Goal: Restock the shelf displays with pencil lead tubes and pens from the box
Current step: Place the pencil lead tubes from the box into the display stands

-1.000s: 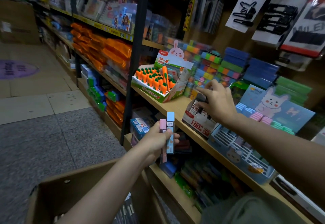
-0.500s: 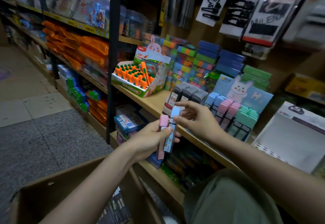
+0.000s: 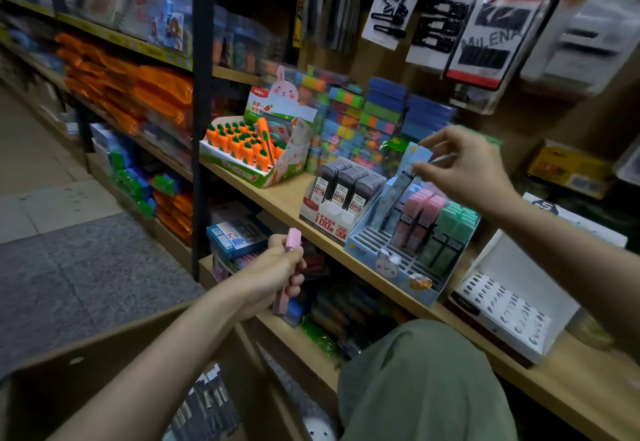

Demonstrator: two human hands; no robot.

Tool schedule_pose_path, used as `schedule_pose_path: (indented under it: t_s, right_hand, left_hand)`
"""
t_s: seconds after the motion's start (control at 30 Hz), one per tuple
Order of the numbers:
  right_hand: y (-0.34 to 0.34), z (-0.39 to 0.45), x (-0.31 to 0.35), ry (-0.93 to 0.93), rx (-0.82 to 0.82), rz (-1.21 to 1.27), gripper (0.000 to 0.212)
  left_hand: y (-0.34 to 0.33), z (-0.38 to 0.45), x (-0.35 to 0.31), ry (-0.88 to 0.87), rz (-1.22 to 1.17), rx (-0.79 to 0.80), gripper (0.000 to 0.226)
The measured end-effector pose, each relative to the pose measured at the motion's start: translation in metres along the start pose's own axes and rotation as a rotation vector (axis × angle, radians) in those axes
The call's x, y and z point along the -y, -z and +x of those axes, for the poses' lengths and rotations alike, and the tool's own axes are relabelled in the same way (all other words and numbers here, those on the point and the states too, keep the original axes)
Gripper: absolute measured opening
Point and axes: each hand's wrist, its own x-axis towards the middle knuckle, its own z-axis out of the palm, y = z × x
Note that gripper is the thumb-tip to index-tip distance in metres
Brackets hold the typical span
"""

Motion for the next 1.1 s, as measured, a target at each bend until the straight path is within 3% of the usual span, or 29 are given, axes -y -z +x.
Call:
schedule_pose_path:
  t_s: [0.13, 0.27, 0.4, 0.57, 0.83, 1.1]
  right_hand:
    - [-0.005, 0.013, -0.007, 0.057, 0.031, -0.161, 0.029]
    - [-0.019, 0.015, -0.011, 0.12, 0.059, -0.273, 0.021]
    - [-0.03, 0.017, -0.015, 0.125, 0.095, -0.303, 0.02]
    - [-0.036, 0.018, -0.02, 0.096, 0.124, -0.328, 0.021]
    - [-0.036, 0.018, -0.021, 0.044, 0.144, -0.306, 0.019]
    - [-0.046, 0.014, -0.021, 0.012, 0.126, -0.331, 0.01]
  left_hand:
    - [0.004, 0.005, 0.002, -0.119, 0.047, 0.046, 0.016]
    - [0.002, 0.006, 0.003, -0.111, 0.066, 0.078, 0.018]
    - [-0.004, 0.009, 0.003, -0.03, 0.034, 0.037, 0.027]
    - [-0.006, 0.015, 0.004, -0.018, -0.075, 0.005, 0.01]
    - [-0.002, 0.018, 0.005, -0.036, -0.078, -0.016, 0.012]
    - [0.0, 0.011, 0.002, -0.044, 0.08, -0.058, 0.017]
